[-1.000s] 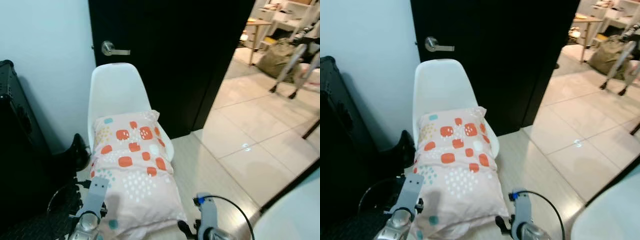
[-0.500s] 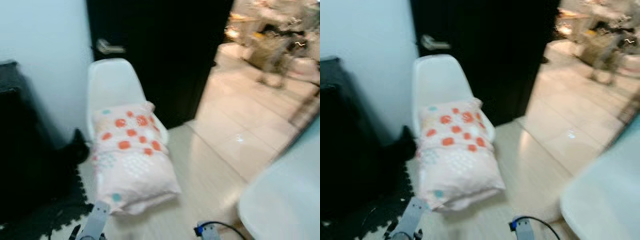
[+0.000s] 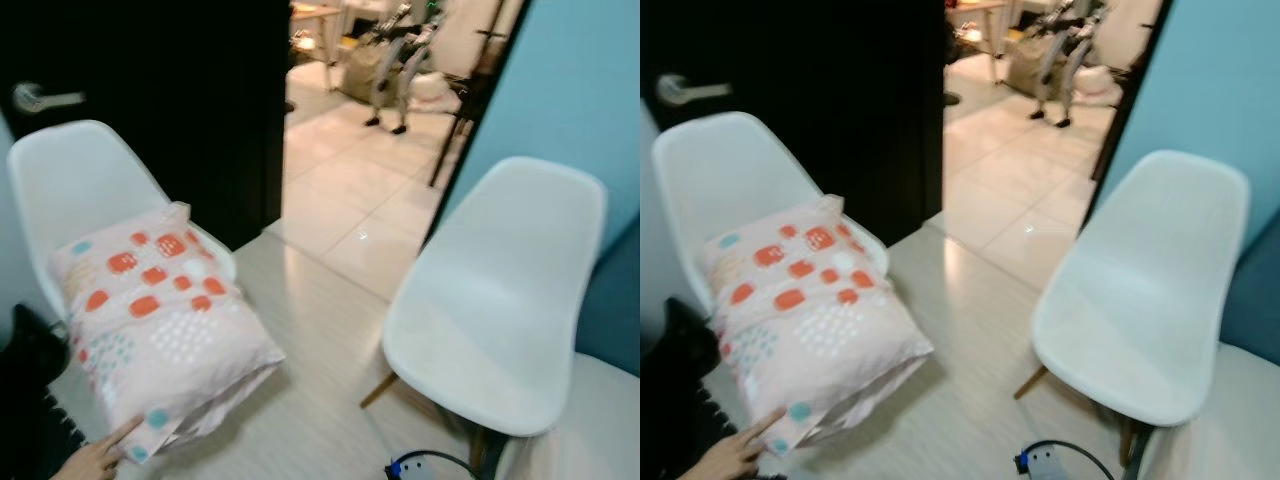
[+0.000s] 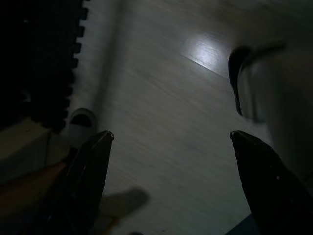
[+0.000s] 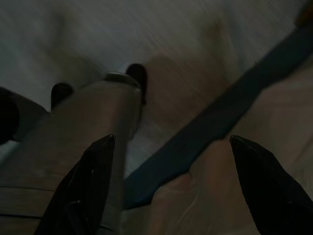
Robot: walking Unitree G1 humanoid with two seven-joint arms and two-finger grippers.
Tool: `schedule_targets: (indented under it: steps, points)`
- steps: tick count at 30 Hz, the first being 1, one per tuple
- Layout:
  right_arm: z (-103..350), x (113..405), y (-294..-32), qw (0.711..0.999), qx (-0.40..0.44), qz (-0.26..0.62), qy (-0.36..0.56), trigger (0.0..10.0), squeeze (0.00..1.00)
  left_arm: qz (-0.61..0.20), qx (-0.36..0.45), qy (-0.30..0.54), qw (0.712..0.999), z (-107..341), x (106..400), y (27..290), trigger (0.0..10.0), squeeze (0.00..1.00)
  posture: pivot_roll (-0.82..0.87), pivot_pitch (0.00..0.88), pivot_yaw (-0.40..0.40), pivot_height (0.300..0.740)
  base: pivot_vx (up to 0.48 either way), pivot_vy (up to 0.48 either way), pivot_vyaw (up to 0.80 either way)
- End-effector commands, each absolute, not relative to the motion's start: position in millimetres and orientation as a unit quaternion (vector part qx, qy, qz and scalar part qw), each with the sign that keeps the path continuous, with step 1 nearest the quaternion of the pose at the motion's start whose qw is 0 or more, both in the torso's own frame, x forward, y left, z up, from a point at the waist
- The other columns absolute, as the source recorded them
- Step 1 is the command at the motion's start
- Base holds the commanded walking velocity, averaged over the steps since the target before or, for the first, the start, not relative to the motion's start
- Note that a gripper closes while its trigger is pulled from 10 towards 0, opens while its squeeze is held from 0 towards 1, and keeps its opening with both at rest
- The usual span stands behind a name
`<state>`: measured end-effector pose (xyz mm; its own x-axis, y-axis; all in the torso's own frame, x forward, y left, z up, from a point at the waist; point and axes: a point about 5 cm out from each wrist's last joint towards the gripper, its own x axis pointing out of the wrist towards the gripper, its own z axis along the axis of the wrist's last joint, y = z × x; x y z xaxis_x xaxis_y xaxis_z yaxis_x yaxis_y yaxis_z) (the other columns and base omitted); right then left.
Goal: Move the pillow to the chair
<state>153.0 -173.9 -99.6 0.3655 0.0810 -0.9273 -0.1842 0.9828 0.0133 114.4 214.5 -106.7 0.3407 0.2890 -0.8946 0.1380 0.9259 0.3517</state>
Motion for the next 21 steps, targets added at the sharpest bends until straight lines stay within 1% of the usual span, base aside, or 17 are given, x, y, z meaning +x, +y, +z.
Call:
schedule_targets:
  steps: [1, 9, 10, 11, 14, 17, 18, 20, 21]
  points:
    - [-100, 152, -172, 0.821, -0.053, 0.087, 0.561, 10.0, 0.00, 0.049, 0.179, 0.584, 0.790, -109, 106, 216, 10.0, 0.00, 0.09, 0.000, -0.042, 0.740, 0.000, 0.000, -0.74]
    - [-100, 150, -184, 0.820, -0.061, 0.070, 0.565, 10.0, 0.00, 0.022, 0.172, 0.581, 0.795, -111, 107, 204, 10.0, 0.00, 0.05, 0.000, -0.022, 0.740, 0.000, 0.000, -0.74]
    - [-100, 149, -186, 0.819, -0.063, 0.066, 0.566, 10.0, 0.00, 0.010, 0.175, 0.576, 0.799, -110, 111, 201, 10.0, 0.00, 0.03, 0.000, -0.015, 0.740, 0.000, 0.000, -0.74]
    - [-101, 147, -189, 0.817, -0.071, 0.059, 0.570, 10.0, 0.00, -0.022, 0.189, 0.561, 0.806, -108, 122, 194, 10.0, 0.00, 0.00, 0.000, -0.004, 0.740, 0.000, 0.000, -0.74]
    - [-99, 150, -188, 0.825, -0.054, 0.049, 0.561, 10.0, 0.00, -0.042, 0.196, 0.547, 0.813, -105, 134, 189, 10.0, 0.00, -0.01, 0.000, 0.001, 0.740, 0.000, 0.000, -0.74]
    - [-96, 159, -190, 0.838, -0.030, 0.031, 0.544, 10.0, 0.00, -0.070, 0.188, 0.528, 0.825, -100, 152, 177, 10.0, 0.00, -0.07, 0.000, 0.044, 0.740, 0.000, 0.000, -0.74]
    - [-96, 159, -190, 0.838, -0.030, 0.031, 0.544, 10.0, 0.00, -0.070, 0.188, 0.528, 0.825, -100, 152, 177, 10.0, 0.00, -0.07, 0.000, 0.044, 0.740, 0.000, 0.000, -0.74]
    - [-93, 166, -190, 0.846, -0.010, 0.014, 0.533, 10.0, 0.00, -0.088, 0.169, 0.521, 0.832, -97, 162, 166, 10.0, 0.00, -0.10, 0.000, 0.065, 0.740, 0.000, 0.000, -0.74]
    - [-91, 169, -190, 0.851, -0.005, 0.012, 0.525, 10.0, 0.00, -0.113, 0.173, 0.515, 0.832, -96, 166, 156, 10.0, 0.00, -0.12, 0.000, 0.071, 0.740, 0.000, 0.000, -0.74]
